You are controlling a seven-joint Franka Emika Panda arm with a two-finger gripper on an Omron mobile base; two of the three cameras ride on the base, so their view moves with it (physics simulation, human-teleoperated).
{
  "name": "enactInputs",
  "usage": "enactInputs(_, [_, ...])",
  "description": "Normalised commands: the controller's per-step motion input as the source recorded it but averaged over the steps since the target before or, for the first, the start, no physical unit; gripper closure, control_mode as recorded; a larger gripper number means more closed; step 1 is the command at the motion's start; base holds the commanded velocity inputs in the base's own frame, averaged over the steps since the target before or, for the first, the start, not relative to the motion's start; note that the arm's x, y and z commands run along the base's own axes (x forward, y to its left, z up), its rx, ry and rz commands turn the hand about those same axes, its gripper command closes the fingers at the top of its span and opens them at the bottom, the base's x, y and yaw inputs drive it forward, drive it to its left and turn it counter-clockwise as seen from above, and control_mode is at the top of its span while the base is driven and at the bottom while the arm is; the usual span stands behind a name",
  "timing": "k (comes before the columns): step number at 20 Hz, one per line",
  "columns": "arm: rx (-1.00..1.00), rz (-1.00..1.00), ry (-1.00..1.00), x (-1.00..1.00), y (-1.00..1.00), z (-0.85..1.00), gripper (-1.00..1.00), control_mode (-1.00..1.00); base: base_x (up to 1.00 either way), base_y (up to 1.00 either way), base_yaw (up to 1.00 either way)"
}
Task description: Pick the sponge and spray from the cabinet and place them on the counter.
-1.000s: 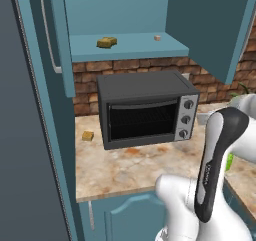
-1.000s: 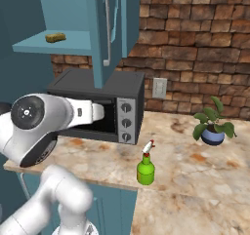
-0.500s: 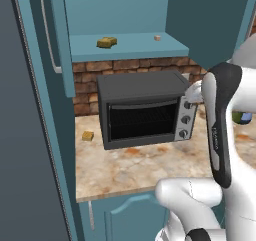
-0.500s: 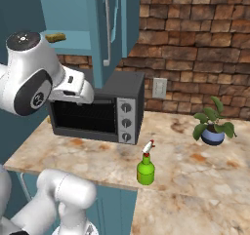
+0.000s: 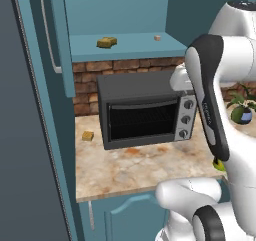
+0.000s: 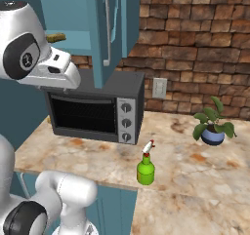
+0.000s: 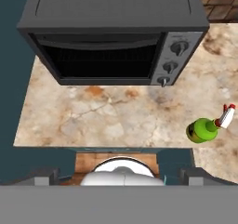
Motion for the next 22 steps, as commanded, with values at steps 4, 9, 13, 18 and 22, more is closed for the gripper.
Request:
enactInputs(4, [0.0, 0.0, -0.03, 0.13, 0.18, 0.0, -1.0, -1.0, 0.0, 0.0, 0.0])
enactInputs(9, [-0.04, 0.0, -0.25, 0.01, 0.14, 0.0, -1.0, -1.0, 0.0, 0.0, 0.0])
enactInputs(13, [-0.06, 0.0, -0.25, 0.03, 0.16, 0.14, -1.0, -1.0, 0.0, 0.0, 0.0])
enactInputs(18, [0.01, 0.0, 0.03, 0.32, 0.07, 0.53, -1.0, -1.0, 0.0, 0.0, 0.0])
enactInputs(22, [0.03, 0.0, 0.11, 0.48, 0.01, 0.63, -1.0, -1.0, 0.0, 0.0, 0.0])
